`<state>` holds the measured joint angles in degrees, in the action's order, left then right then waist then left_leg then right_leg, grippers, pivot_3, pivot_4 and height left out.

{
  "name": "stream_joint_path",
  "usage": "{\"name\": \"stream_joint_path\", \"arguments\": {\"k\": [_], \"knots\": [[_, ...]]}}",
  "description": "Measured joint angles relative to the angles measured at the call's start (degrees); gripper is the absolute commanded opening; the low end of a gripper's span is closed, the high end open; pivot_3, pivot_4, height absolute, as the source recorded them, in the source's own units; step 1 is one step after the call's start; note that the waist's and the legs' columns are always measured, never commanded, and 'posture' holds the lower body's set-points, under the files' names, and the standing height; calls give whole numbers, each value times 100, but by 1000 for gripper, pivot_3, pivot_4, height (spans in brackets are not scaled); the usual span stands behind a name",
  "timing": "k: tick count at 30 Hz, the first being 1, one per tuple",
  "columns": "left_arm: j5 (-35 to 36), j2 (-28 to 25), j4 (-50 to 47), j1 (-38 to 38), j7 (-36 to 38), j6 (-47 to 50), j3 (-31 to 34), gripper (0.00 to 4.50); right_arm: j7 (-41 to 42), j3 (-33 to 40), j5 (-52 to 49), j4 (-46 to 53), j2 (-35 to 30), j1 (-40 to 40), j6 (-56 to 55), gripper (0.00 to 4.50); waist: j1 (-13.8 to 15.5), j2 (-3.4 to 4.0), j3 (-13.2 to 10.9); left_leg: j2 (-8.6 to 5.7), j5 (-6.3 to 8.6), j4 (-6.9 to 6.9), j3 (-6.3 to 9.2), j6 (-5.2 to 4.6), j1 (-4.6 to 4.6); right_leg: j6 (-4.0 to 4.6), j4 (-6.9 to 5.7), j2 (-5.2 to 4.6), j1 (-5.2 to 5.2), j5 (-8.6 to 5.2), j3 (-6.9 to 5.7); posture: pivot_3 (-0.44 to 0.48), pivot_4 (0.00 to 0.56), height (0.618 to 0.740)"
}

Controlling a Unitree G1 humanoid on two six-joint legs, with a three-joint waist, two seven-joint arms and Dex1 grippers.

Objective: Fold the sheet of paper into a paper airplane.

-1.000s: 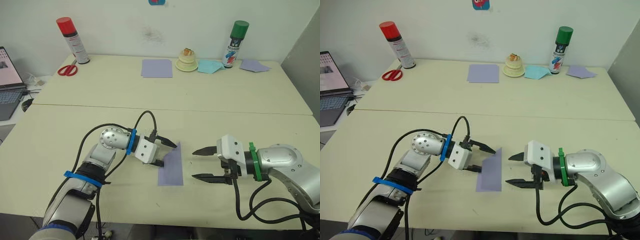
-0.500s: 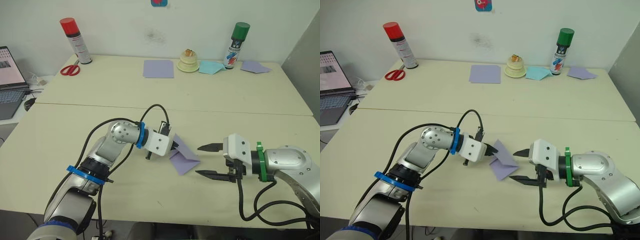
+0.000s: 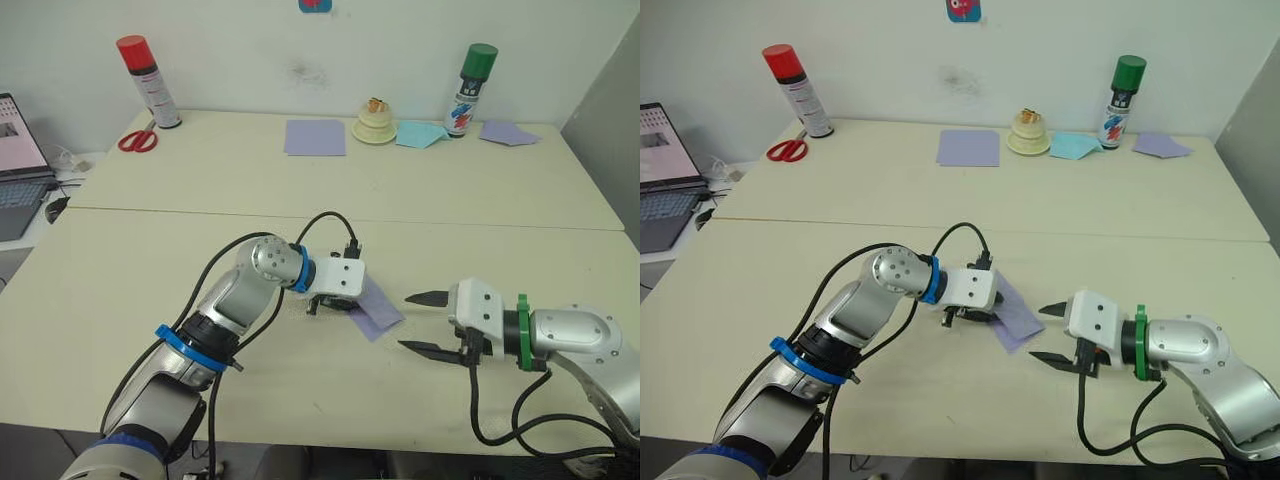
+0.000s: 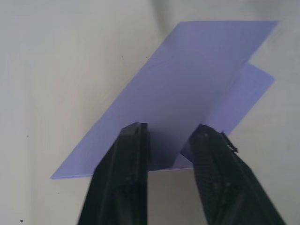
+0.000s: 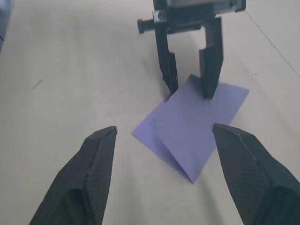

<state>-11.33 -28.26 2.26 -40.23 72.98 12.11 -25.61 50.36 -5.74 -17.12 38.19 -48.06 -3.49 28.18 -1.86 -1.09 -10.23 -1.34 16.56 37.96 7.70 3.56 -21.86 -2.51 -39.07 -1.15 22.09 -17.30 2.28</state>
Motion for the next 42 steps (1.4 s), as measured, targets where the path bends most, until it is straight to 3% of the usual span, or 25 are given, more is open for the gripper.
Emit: {"name": "stream_joint_path", "arguments": {"k": [7, 12, 18, 21, 25, 28, 34, 42], "knots": [[703, -860, -643, 414, 100, 230, 799, 1972, -887, -813, 1057, -104, 870, 190, -572, 3360, -9, 2, 1, 2, -1, 1, 3, 2, 7, 1, -9, 0, 4, 0, 11, 0, 150, 740], [1798, -1023, -1022, 1037, 220, 652, 1470, 1972, -1377, -1344, 1663, -531, 1496, -123, -649, 3360, 14, 2, 0, 0, -1, 4, 9, 2, 3, 2, -7, -3, 5, 1, 7, 0, 150, 740], [2521, -1570, -1343, 1798, 424, 652, 2078, 1972, -1923, -1569, 2146, -1033, 2104, -233, -678, 3360, 3, 4, 1, 2, -1, -2, 6, 2, 5, 3, -8, -4, 10, 1, 13, 0, 150, 740], [2664, -1683, -1402, 2168, 379, 536, 2163, 2003, -2085, -1554, 2260, -1232, 2227, -221, -826, 2493, 9, 4, 0, 0, 0, 0, 6, 1, 5, 4, -8, -5, 9, 2, 13, 0, 150, 740], [2794, -1724, -1432, 2479, 137, 532, 2427, 2003, -2016, -1455, 2255, -1418, 2136, -204, -1116, 959, 12, 4, 0, 1, 0, 0, 5, 0, 7, 13, -9, -4, 8, 7, 11, 0, 150, 740], [3071, -1782, -1692, 2782, 69, 663, 2660, 2003, -1762, -1402, 2240, -1634, 1941, -237, -1435, 22, -1, 4, 0, 3, 0, -2, 2, 0, 9, 13, -8, -4, 8, 7, 13, 0, 150, 740], [3503, -2073, -2217, 3560, 129, 773, 2969, 2003, -807, -1352, 1967, -2488, 1520, -933, -2536, 22, -30, 6, -1, 13, 1, 0, -4, -1, 14, 25, -9, -5, 6, 14, 14, 0, 150, 740], [3980, -2322, -2708, 4198, 15, 933, 3549, 2003, 1528, -1292, 696, -3950, 1294, -2178, -3901, 22, -17, 7, -3, 19, 1, -1, -4, -1, 14, 26, -3, -7, 1, 15, 6, 0, 150, 740]]}}
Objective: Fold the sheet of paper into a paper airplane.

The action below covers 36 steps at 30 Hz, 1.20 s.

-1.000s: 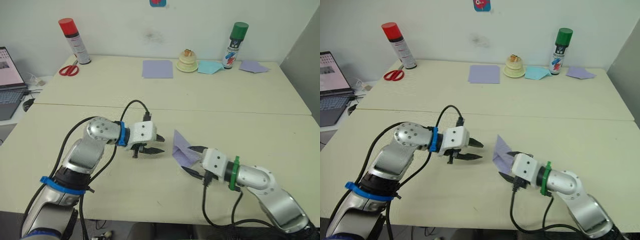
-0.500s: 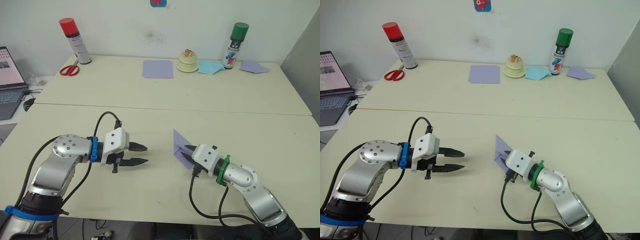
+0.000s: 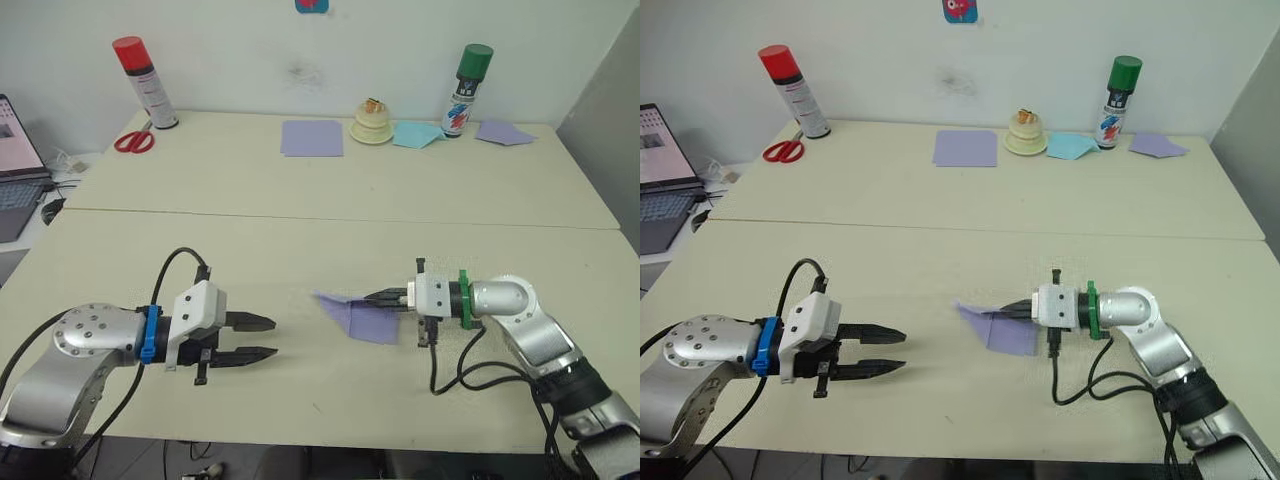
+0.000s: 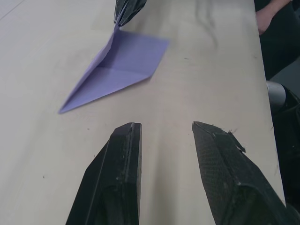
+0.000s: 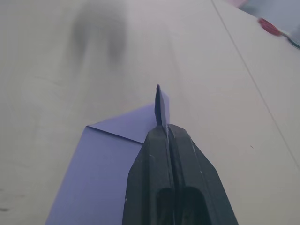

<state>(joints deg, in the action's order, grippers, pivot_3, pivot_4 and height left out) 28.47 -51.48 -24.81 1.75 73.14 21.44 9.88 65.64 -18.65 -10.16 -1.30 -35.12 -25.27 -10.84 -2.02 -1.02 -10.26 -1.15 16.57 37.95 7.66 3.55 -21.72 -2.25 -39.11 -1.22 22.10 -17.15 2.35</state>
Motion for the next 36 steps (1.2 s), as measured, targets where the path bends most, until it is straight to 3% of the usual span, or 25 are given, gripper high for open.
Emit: {"name": "stream_joint_path", "arguments": {"k": [8, 25, 28, 32, 36], "knots": [[314, -215, -283, 72, -10, 189, 201, 2003, 920, 2, -248, -593, 94, -374, -496, 22, 14, 3, -2, -2, 0, 0, 1, 0, 3, 2, -1, -1, -1, 1, 1, 0, 150, 740], [443, -554, -216, -556, 109, 457, -154, 2003, 821, -12, 16, -482, 12, 3, -690, 22, 14, 9, -5, -4, -1, 0, -4, 1, 2, 2, -4, 6, 1, 1, 3, 0, 150, 740], [388, -597, -165, -615, 127, 418, -168, 2003, 814, -10, -8, -337, -10, 79, -670, 615, 14, 9, -5, -4, -1, 0, -4, 1, 2, 2, -4, 6, 2, 1, 2, 0, 150, 740], [307, -601, -137, -619, 132, 397, -170, 2003, 932, -10, -21, -211, -98, 181, -655, 1996, 15, 12, -7, -5, 0, 1, -5, 1, 2, 2, -3, 6, 1, 1, 4, 0, 150, 740], [257, -601, -137, -549, 134, 303, -170, 2003, 1239, -9, -278, 311, -437, 196, -299, 1996, 15, 16, -9, -4, 0, 1, -2, 1, 1, 2, -3, 5, 2, 1, 4, 0, 150, 740]]}}
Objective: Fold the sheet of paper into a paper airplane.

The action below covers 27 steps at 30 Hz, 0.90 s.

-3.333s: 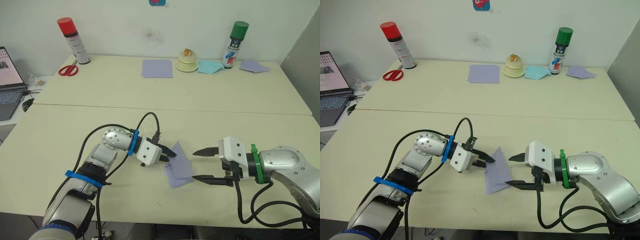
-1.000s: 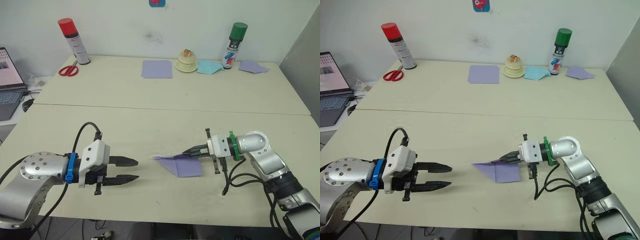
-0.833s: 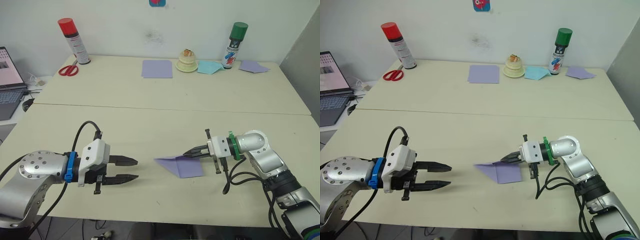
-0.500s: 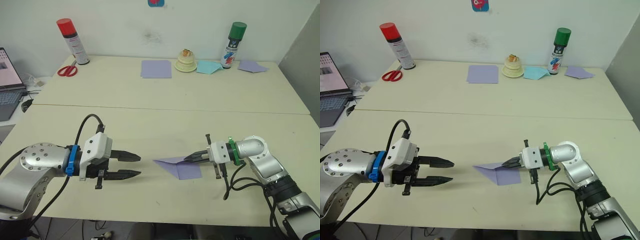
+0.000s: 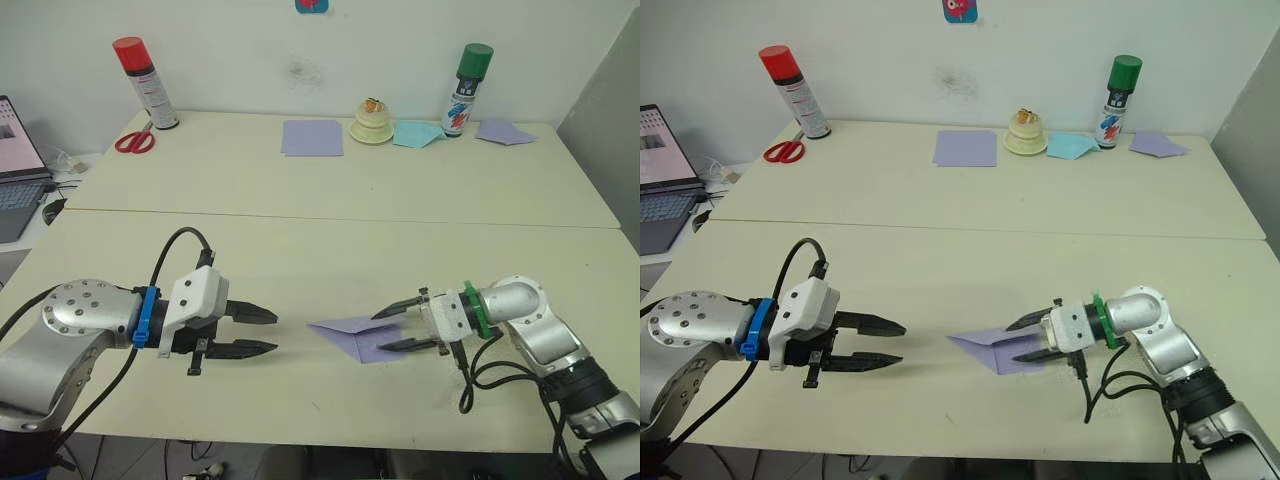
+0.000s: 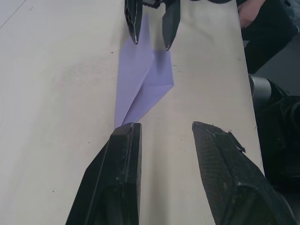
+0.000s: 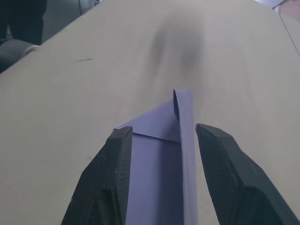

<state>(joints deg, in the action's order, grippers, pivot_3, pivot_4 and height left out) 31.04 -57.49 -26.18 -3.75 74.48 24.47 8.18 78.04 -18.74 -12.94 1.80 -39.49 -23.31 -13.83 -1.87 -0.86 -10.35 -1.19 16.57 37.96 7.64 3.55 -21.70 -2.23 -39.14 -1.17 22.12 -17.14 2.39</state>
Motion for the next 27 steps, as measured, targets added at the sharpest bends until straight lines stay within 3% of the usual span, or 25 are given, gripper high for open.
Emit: {"name": "stream_joint_path", "arguments": {"k": [5, 6, 8, 12, 20, 27], "knots": [[-12, -7, 0, 127, -2, -3, 1, 2003, 70, 171, -756, 1041, -533, -381, 1860, 1996, -1, 7, -4, 2, 0, 0, 7, 0, 0, 0, -1, -3, 1, 0, 1, 0, 150, 740], [-9, -10, 1, 116, -2, 3, 0, 2003, 50, 277, -944, 1210, -610, -563, 2283, 1833, 0, 7, -4, 3, 0, 0, 6, 0, 0, 0, 0, -3, 0, 0, -2, 0, 150, 740], [6, -10, 19, 69, -8, 25, 1, 2003, -116, 431, -1091, 1265, -610, -787, 2808, 1417, 3, 6, -4, 2, 0, 0, 3, 0, -1, 0, 3, -3, -2, 0, -6, 0, 150, 740], [-2, -13, 184, -103, 4, 28, -3, 2003, -466, 313, -607, 968, -474, -868, 2931, 23, 2, 6, -4, -1, 0, -1, -4, 0, -5, 0, 3, -2, 4, 0, -5, 0, 150, 740], [51, -15, -6, -1154, -122, 538, -521, 2003, -437, -275, 96, 676, -321, -501, 2677, 23, 2, 5, -5, -8, 0, 2, -6, 0, -12, -1, 3, 0, 7, 0, -4, 0, 150, 740], [-116, -10, 161, -940, 40, 226, -682, 2003, -540, -532, 663, 444, -188, -225, 2411, 23, -20, 6, -6, -1, 0, 2, -9, 0, -7, 0, -7, 3, 9, 0, -4, 0, 150, 740]]}}
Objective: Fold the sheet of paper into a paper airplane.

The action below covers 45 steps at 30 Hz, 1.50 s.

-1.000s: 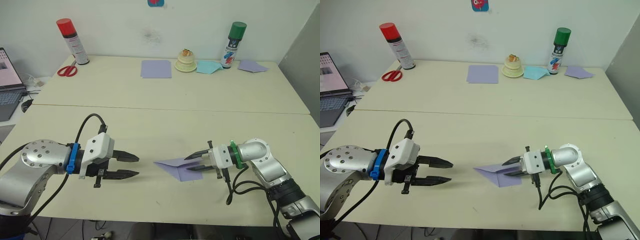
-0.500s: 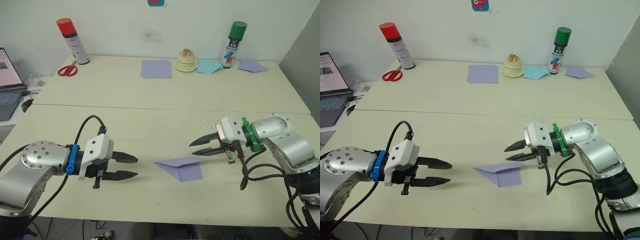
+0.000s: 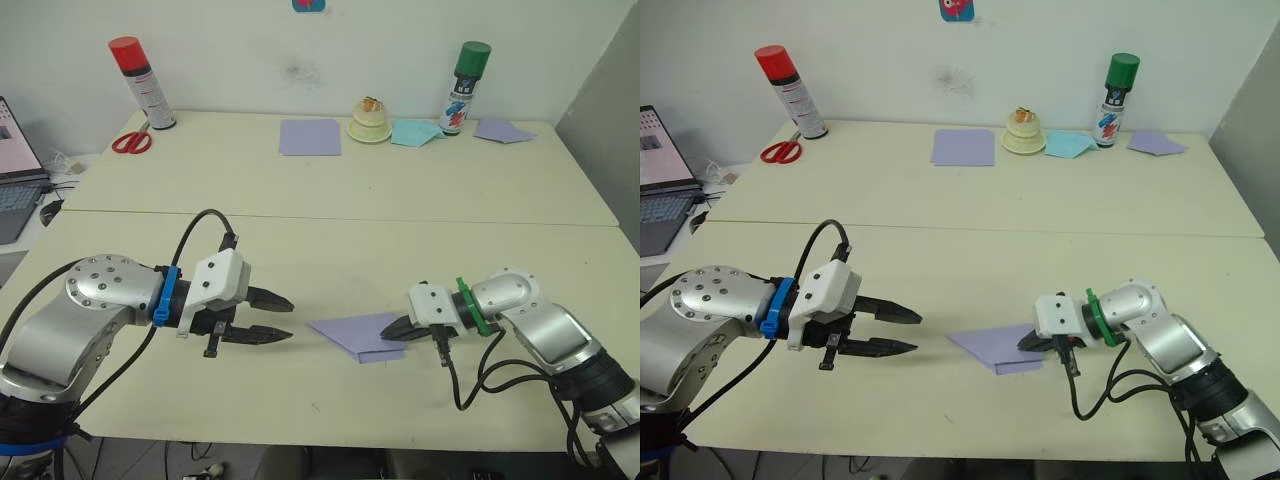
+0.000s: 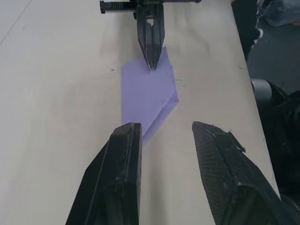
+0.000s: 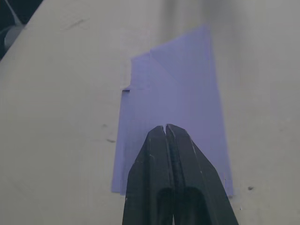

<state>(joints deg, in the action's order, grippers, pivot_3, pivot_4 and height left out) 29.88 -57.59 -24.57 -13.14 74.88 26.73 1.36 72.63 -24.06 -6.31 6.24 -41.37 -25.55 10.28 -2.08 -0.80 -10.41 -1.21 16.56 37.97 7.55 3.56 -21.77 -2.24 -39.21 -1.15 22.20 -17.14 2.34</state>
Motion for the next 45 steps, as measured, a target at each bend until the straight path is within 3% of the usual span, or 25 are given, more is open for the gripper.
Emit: {"name": "stream_joint_path", "arguments": {"k": [4, 8, 11, 12, 22, 26, 35, 45], "knots": [[-220, 94, 119, 99, -6, -261, -144, 2003, -75, -17, 160, -108, 71, 8, -29, 23, 19, 0, 0, -4, 0, 1, 1, 0, -2, 0, 2, 2, -1, 0, 0, 0, 150, 740], [-264, 320, 240, 100, -76, -335, -213, 1124, -150, -24, 261, -112, 148, 15, -20, 0, 20, 0, 0, -6, 0, 1, 4, 0, -3, 0, 4, 2, -1, 0, 2, 0, 150, 740], [-287, 563, 453, 18, -164, -347, -332, 136, -160, -26, 289, -111, 171, 45, 28, 0, 21, 0, 0, -6, 0, 3, 4, 0, -2, 0, 2, 1, -2, 0, 0, 0, 150, 740], [-331, 652, 524, -19, -183, -348, -407, 26, -164, -26, 292, -109, 178, 46, 34, 0, 20, 0, 0, -6, 0, 3, 3, 0, -1, 0, 1, 2, -3, 0, 0, 0, 150, 740], [-1436, 2191, 1804, -847, -910, -854, -1613, 26, -203, -15, 298, 1, 196, 101, 171, 0, 26, -2, 2, -9, 0, 9, 7, 1, -3, 0, 1, 1, -4, 0, 0, 0, 150, 740], [-1765, 2532, 2193, -961, -1050, -1016, -1961, 26, -248, -4, 295, 70, 179, 171, 204, 0, 15, -2, 2, -7, -1, 9, 10, 1, -1, 0, 0, -1, -2, 0, 4, 0, 150, 740], [-2229, 2737, 2540, -961, -1223, -1390, -2181, 26, -291, 2, 295, 280, 113, 265, 338, 0, 24, -1, 3, -8, -1, 10, 16, 1, -1, -1, -4, -3, -2, 0, 4, 0, 150, 740], [-2228, 2535, 2475, -859, -1099, -1447, -2154, 26, -393, 119, 149, 388, 206, 381, 100, 0, 20, 0, 4, -7, -1, 10, 17, 1, 2, -1, -8, -4, -4, 0, 3, 0, 150, 740]]}}
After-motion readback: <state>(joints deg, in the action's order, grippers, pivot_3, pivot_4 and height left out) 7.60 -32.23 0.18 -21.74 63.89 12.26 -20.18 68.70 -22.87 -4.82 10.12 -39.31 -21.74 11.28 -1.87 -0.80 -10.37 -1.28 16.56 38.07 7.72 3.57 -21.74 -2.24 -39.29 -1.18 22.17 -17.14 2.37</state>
